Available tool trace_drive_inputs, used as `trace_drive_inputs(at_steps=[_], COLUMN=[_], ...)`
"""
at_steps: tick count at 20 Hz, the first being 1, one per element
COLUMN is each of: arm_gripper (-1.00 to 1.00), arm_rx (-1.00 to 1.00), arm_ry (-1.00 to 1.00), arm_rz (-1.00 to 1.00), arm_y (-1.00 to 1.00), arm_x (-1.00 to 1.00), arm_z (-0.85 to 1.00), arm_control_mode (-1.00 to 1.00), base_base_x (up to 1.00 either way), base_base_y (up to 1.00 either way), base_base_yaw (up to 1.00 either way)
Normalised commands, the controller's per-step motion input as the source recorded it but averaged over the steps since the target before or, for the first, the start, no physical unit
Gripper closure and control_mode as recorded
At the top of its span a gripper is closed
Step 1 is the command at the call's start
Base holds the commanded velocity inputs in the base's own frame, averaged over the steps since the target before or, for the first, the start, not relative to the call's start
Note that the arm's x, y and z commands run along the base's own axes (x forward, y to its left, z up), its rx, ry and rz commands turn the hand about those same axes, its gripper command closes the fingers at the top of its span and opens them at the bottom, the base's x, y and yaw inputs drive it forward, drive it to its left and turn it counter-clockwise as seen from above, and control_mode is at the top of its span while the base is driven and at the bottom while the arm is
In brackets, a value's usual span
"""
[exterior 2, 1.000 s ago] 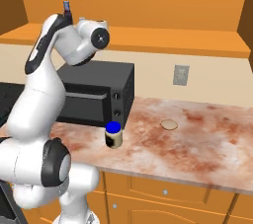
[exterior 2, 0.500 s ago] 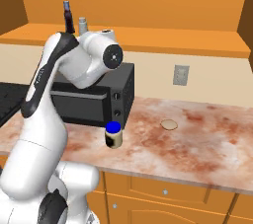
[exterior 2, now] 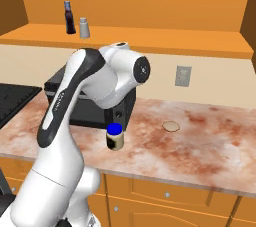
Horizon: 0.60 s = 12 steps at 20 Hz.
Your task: There are various items on the counter. Only move the condiments/shakers into the cabinet.
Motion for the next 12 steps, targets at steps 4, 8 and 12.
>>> trace_drive_inputs(at_steps=[4,8,12], arm_gripper=[-1.0,-1.0,-1.0], arm_rx=[0.0,0.0,0.0], arm_ry=[0.02,0.0,0.0], arm_rz=[0.05,0.02,0.03], arm_y=[-0.09,-0.02,-0.03], arm_x=[0.0,0.0,0.0], arm_z=[-0.66,-0.75,-0.66], arm_control_mode=[-1.0,-1.0,-1.0], base_base_x=[0.0,0.0,0.0], base_base_y=[0.0,0.0,0.0], base_base_yaw=[0.0,0.0,0.0])
